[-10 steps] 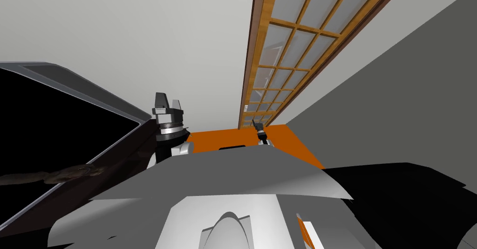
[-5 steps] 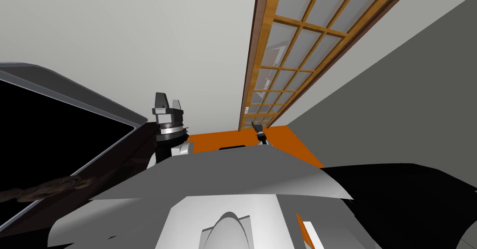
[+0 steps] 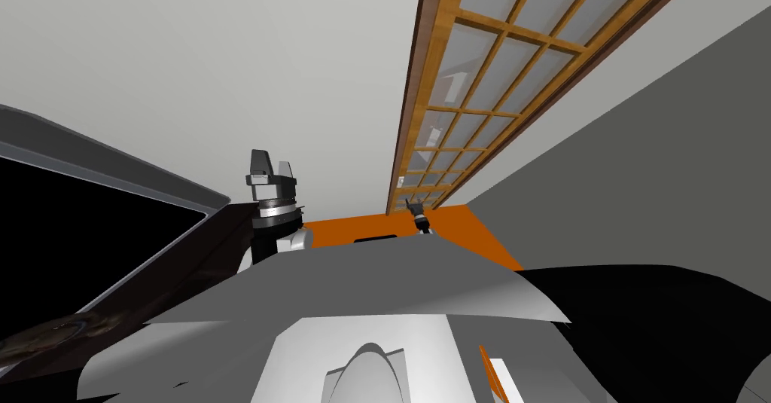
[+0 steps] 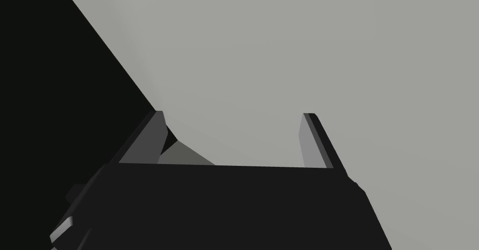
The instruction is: Pull the door open
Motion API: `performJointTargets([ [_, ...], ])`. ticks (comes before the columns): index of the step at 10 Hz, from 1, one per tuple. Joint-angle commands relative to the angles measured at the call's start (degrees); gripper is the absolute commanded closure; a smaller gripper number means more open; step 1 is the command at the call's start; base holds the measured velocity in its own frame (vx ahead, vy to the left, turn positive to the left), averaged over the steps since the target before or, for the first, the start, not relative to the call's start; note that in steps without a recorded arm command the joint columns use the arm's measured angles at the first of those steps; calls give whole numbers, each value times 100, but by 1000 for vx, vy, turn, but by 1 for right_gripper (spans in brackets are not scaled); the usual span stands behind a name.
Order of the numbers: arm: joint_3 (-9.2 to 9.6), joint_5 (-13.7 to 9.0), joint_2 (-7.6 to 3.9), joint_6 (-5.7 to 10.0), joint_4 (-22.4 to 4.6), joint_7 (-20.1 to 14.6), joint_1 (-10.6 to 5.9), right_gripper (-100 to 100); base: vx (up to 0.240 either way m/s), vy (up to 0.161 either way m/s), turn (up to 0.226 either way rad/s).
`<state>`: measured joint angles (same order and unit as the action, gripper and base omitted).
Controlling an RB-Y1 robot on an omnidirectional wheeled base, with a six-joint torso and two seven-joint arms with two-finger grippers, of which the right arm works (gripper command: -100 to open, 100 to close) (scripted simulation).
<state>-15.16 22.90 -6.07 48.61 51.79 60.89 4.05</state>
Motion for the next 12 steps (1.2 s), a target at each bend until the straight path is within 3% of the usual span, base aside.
performJointTargets([
  [1,-40,34,1,71,-220,145,-76,-100,136,29,-9],
  [8,-162,175,19,258,-859,603,-268,-100,121,11,-8],
  [9,-144,164,19,227,-761,541,-230,-100,65,6,0],
  [12,-307,64,-175,398,-927,465,-153,-100,178,76,120],
])
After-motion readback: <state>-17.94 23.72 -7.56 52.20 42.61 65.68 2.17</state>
